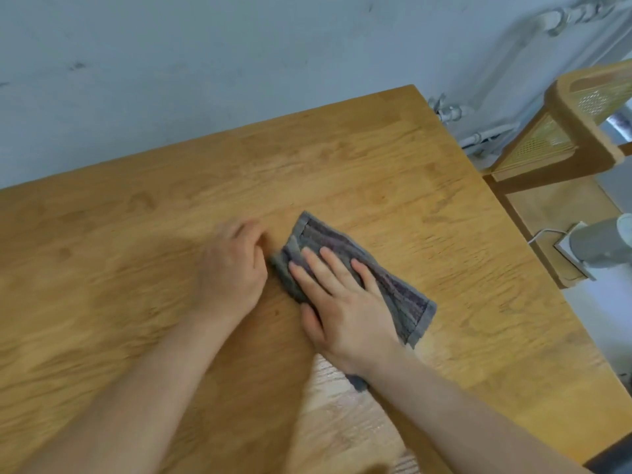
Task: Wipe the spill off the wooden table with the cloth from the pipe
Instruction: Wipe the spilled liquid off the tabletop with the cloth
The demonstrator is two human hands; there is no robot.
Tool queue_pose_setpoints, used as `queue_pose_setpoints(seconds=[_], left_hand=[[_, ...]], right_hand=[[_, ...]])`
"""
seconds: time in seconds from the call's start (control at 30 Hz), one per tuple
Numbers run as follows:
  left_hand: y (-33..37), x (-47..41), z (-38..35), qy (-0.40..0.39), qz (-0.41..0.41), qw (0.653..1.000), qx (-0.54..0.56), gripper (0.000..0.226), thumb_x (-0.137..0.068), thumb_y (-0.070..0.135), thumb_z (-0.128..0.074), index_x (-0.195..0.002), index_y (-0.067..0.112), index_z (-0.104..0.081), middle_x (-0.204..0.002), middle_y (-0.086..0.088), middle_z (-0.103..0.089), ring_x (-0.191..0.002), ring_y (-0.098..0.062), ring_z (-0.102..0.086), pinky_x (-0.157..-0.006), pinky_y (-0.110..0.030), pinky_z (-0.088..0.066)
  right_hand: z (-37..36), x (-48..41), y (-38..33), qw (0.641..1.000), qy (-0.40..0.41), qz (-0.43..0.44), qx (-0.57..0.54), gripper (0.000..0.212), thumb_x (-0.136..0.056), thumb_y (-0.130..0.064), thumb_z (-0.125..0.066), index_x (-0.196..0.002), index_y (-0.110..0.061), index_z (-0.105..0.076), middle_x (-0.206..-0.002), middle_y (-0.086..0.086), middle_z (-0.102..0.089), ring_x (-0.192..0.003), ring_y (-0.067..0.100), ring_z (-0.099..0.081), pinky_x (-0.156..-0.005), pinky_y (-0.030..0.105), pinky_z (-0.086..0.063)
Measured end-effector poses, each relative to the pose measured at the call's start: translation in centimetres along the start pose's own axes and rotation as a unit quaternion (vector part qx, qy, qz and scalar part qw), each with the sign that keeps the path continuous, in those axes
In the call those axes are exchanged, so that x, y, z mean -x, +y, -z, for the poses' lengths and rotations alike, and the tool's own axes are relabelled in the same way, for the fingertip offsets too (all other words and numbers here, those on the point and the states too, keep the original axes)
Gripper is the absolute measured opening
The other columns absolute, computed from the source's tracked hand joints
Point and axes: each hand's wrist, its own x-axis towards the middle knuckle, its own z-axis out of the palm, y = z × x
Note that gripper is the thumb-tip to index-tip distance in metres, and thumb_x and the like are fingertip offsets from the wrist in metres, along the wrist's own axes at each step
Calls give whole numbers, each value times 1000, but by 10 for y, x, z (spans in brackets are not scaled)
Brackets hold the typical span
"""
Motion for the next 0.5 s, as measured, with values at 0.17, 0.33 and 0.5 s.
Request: queue_pose_setpoints(seconds=[0.17, 0.33, 0.5], left_hand=[[-15, -17, -7, -21, 82, 992, -96, 48, -95, 24, -35, -143, 16, -39, -154, -8, -32, -143, -26, -23, -116, -46, -19], [-18, -18, -9, -13, 69, 990, -121, 49, -96, 27, -35, -144, 16, -36, -154, -8, -32, -143, -25, -23, -115, -47, -20], [-13, -14, -8, -25, 78, 990, -110, 59, -90, 29, -25, -146, 17, -35, -155, -7, -30, -144, -24, -21, -115, -48, -18]], right_hand=[[5, -99, 0, 996, -11, -83, -14, 56, -100, -43, -28, -154, -33, -23, -163, -8, -15, -150, 14, -8, -118, 49, -8], [6, -129, -6, 998, 11, -62, 6, 56, -100, -40, -28, -154, -27, -25, -163, -3, -18, -150, 18, -12, -119, 51, -11], [-3, -67, -25, 1000, -5, 8, -9, 54, -97, -41, -29, -147, -25, -43, -157, -3, -35, -146, 16, -27, -116, 49, -22]])
